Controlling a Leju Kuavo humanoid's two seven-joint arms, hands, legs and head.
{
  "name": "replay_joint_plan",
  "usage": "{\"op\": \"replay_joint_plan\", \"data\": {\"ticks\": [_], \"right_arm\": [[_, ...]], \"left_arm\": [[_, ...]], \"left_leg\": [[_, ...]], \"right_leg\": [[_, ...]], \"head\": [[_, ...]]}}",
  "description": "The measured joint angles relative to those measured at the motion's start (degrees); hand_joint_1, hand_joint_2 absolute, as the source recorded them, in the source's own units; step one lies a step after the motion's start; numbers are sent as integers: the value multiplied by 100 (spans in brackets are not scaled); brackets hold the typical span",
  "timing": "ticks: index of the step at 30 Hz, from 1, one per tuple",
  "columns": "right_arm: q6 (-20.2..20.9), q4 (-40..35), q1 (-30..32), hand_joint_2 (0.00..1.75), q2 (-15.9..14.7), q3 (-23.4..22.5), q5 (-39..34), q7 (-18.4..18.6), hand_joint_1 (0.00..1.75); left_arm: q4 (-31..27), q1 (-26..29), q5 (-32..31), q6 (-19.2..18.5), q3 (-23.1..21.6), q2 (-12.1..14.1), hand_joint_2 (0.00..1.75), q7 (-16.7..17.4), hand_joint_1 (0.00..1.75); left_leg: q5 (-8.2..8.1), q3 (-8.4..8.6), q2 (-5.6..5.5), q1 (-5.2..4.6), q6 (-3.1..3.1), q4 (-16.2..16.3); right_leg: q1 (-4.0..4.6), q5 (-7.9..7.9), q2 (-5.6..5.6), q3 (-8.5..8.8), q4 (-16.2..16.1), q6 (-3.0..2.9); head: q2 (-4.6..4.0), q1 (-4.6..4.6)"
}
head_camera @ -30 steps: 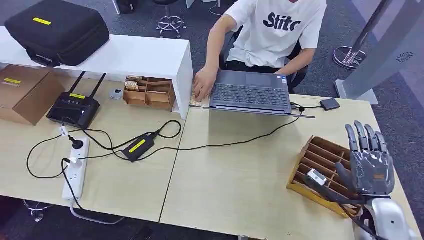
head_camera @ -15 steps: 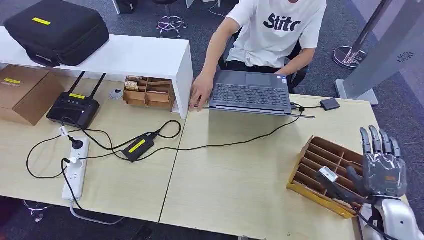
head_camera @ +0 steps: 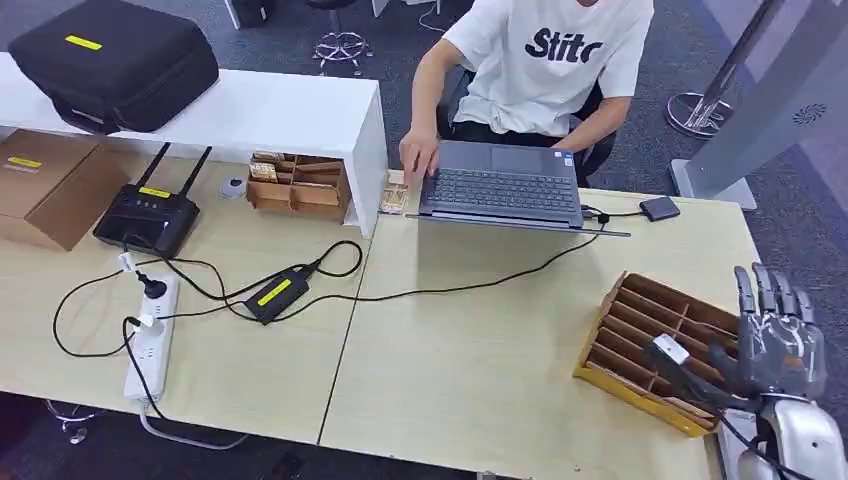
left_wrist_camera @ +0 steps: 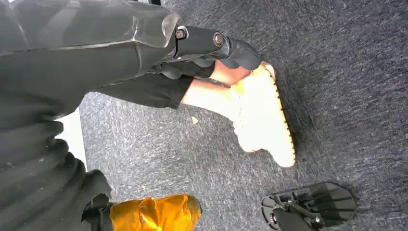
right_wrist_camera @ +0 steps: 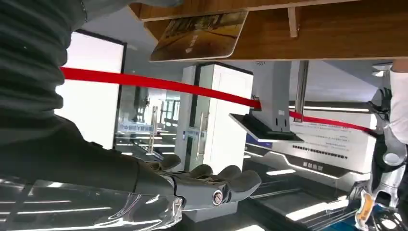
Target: Pass the card to the sensor for recognition and then transmit it.
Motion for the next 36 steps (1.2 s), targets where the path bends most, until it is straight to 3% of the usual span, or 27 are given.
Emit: {"op": "replay_joint_plan", "data": {"ticks": [10, 17, 19, 20, 23, 25, 26, 36], "right_arm": [[7, 48, -34, 175, 0, 0, 4, -4, 0], [-72, 74, -66, 175, 13, 17, -28, -258, 2], [-70, 72, -99, 175, 46, 39, -33, -315, 161], [-68, 70, -116, 175, 59, 64, -33, -343, 173], [-61, 63, -177, 175, 103, 151, -77, -400, 171], [-61, 63, -213, 175, 122, 203, -129, -415, 134], [-63, 63, -222, 175, 129, 221, -131, -422, 96], [-77, 26, -183, 175, 142, 302, -332, -470, 110]], "left_arm": [[0, 0, -2, 0, 0, 0, 175, 0, 0], [0, 0, -57, -2, 2, -2, 175, -4, 0], [0, -3, -66, -2, 2, -2, 175, -4, 0], [0, -2, -66, -2, 2, -2, 175, -7, 0], [0, -3, -72, -4, 2, -2, 175, -13, 0], [0, -3, -83, -7, 2, -4, 175, -15, 0], [0, -3, -85, -7, 2, -4, 175, -15, 0], [0, -1, -98, -2, 50, -9, 175, -63, 0]], "left_leg": [[0, 0, 0, 0, 0, 0], [0, -1, 0, 0, 0, 0], [0, -1, 0, 0, 0, 0], [0, 0, 0, 0, 0, 0], [0, 0, -1, 0, 0, 0], [0, 0, -1, 0, 0, 0], [0, 0, -1, 0, 0, 0], [0, 0, -1, 0, 0, 0]], "right_leg": [[0, 0, 0, 1, 0, 0], [0, 0, 0, 2, 1, 0], [0, 0, 0, 1, 1, 0], [0, 0, 0, 1, 1, 0], [0, 0, -1, 1, 1, 0], [0, 0, -1, 1, 1, 0], [0, 0, -1, 1, 1, 0], [0, 0, -1, 1, 0, 0]], "head": [[0, 0], [0, 0], [0, 0], [0, 0], [0, 0], [0, 0], [0, 0], [0, 0]]}}
